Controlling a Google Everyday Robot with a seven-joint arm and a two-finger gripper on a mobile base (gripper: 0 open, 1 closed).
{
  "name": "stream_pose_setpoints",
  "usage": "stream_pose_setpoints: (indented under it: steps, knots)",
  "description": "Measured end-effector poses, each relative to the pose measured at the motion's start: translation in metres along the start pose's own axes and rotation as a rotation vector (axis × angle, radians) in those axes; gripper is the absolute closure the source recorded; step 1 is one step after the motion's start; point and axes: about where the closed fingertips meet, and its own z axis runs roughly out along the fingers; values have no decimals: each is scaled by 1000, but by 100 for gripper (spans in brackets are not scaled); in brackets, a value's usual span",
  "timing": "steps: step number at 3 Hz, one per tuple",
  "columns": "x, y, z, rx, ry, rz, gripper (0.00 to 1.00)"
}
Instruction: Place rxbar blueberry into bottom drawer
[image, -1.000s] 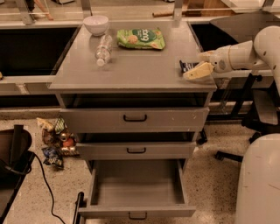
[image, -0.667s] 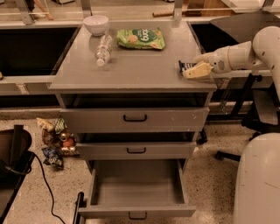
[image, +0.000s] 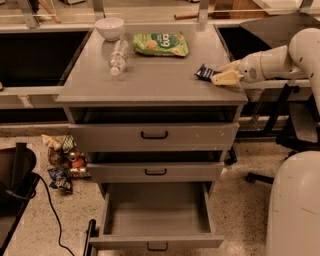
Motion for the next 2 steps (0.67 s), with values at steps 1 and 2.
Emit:
stream_pose_setpoints:
  steps: [1, 2]
  knots:
    - [-27, 15, -1, -6, 11, -81, 100]
    - [-66, 35, -14, 0, 28, -199, 100]
